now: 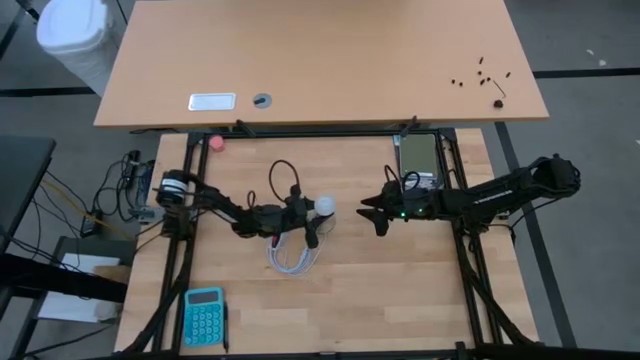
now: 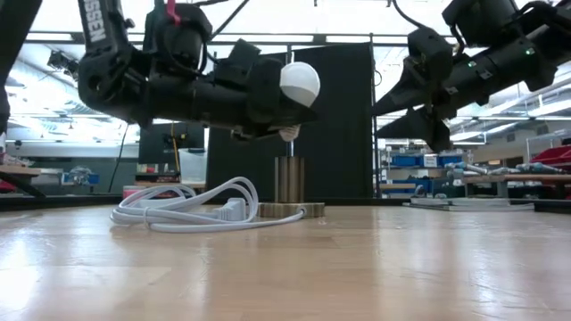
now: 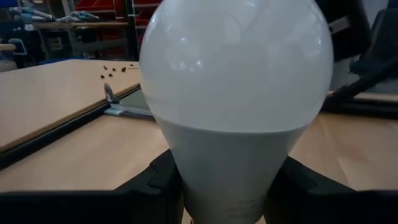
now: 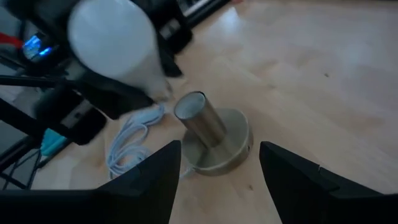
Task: Screw lightbulb
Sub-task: Insert the lightbulb into the lamp holder
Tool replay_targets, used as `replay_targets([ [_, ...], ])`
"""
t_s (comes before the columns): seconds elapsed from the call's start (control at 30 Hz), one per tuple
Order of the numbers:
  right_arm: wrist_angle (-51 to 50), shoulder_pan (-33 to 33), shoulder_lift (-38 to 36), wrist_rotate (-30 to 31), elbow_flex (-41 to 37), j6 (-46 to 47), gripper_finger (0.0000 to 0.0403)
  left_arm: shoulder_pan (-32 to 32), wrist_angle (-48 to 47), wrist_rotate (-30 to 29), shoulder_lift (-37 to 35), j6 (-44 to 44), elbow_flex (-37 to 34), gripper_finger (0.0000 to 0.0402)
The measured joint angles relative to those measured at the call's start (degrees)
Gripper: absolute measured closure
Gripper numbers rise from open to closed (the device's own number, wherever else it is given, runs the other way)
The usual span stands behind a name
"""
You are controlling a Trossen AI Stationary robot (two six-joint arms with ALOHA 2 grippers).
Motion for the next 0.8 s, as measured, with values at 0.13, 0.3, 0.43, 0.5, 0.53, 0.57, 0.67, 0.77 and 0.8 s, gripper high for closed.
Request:
replay_targets([
  [0.13, 2.0, 0.2, 0.0, 0.0, 0.0, -1.4, 0.0172, 0.5, 4.3, 0.3, 2.5, -0.2, 0.0, 0.0239],
  [0.3, 2.0, 0.2, 2.4, 0.1, 0.9, -1.8, 0.0172, 0.8, 5.3, 0.5, 2.7, -0.2, 0.0, 0.0239],
  [0.43, 2.4, 0.2, 8.2, 0.1, 5.2, -5.2, 0.0172, 0.9, 4.1, 0.5, 2.7, 0.3, 0.0, 0.0239],
  [0.5, 2.3, 0.2, 11.0, 0.9, 7.0, -6.9, 0.0172, 1.0, 3.8, 0.5, 2.7, 1.3, 0.0, 0.0239],
  [0.53, 2.5, 0.2, 12.2, 1.5, 7.8, -7.8, 0.0172, 1.1, 3.8, 0.5, 2.7, 2.0, 0.1, 0.0239],
  [0.57, 3.1, 0.2, 13.1, 1.5, 8.3, -8.4, 0.0172, 1.2, 4.0, 0.5, 2.7, 2.6, 0.1, 0.0239],
  [0.67, 6.0, -0.2, 15.0, 1.6, 8.9, -9.3, 0.0172, 1.9, 4.1, 0.6, 2.7, 2.8, 0.1, 0.0239],
  [0.77, 8.0, -0.2, 15.9, 1.6, 8.9, -9.2, 0.0172, 2.4, 4.6, 1.6, 3.7, 2.2, 0.1, 0.0239],
  [0.8, 8.1, -0.2, 16.1, 1.6, 8.9, -9.1, 0.0172, 2.5, 4.5, 1.8, 4.2, 1.9, 0.1, 0.0239],
])
